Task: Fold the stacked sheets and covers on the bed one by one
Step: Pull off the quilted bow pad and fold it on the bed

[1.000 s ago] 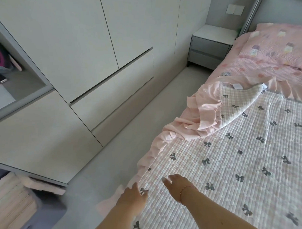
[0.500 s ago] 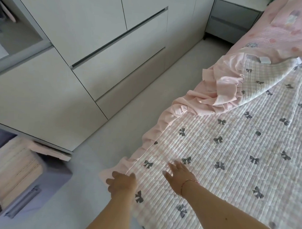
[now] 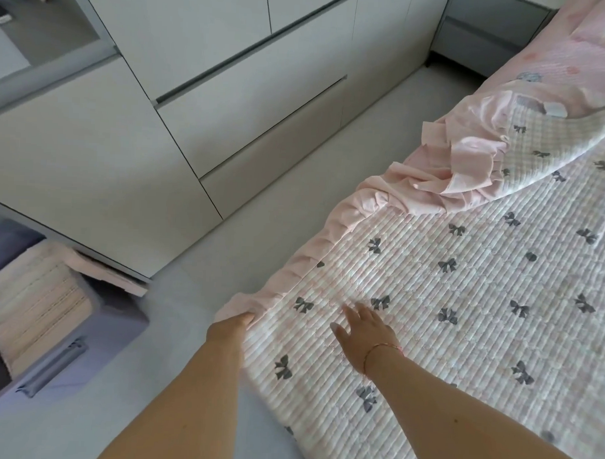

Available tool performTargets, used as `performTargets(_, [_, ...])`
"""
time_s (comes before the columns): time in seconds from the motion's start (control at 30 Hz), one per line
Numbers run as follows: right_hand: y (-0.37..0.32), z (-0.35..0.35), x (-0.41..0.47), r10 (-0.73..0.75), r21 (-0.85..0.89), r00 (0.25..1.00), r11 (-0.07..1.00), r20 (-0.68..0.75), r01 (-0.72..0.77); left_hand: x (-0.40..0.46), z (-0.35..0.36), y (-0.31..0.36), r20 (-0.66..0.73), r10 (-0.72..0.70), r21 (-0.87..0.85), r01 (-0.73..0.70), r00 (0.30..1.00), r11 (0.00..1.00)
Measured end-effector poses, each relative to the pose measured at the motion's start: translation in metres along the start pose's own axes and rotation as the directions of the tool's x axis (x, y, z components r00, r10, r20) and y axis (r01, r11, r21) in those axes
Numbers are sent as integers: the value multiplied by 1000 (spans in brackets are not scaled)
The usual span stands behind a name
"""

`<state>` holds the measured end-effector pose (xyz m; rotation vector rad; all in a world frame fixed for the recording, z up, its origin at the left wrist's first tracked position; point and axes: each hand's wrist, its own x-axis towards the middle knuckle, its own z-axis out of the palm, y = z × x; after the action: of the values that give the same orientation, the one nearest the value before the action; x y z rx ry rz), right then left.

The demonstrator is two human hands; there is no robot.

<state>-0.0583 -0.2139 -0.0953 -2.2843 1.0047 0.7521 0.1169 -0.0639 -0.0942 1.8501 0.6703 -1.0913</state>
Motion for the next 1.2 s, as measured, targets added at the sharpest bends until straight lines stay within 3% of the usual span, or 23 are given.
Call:
performTargets(0.13, [-9,-17,-5,35,183,999,982,10,-37,-9,5,4,177,120,-58,-111,977,992])
performTargets(0.2, [-14,-34,-10,-12,224,998,974,-64,26,-33,12,11,259,149,-25,-148,954,989])
performTargets(0.3, [-22,-68,-16,-270,88,938,952,-217,294,-72,18,14,400,206,-11,-220,893,976])
performTargets(0.4, [-38,-106,-20,-505,-208,855,854,-117,476,-107,19,15,528,230,54,-302,817,952])
performTargets(0.5, [-41,-141,-28,-421,-538,894,724,150,431,-138,15,14,645,225,33,-321,731,947])
performTargets(0.57, [-28,-156,-39,-319,-625,925,683,209,377,-160,10,12,689,214,30,-322,692,946])
performTargets(0.73, [13,-177,-90,-286,-658,952,698,107,284,-200,10,0,762,182,99,-390,621,916])
performTargets(0.97, [79,-157,-176,-325,-695,945,686,-28,216,-269,40,-61,746,184,182,-461,641,869])
performTargets(1.2, [158,-115,-265,-324,-856,937,515,-132,57,-335,70,-150,726,210,197,-491,655,849])
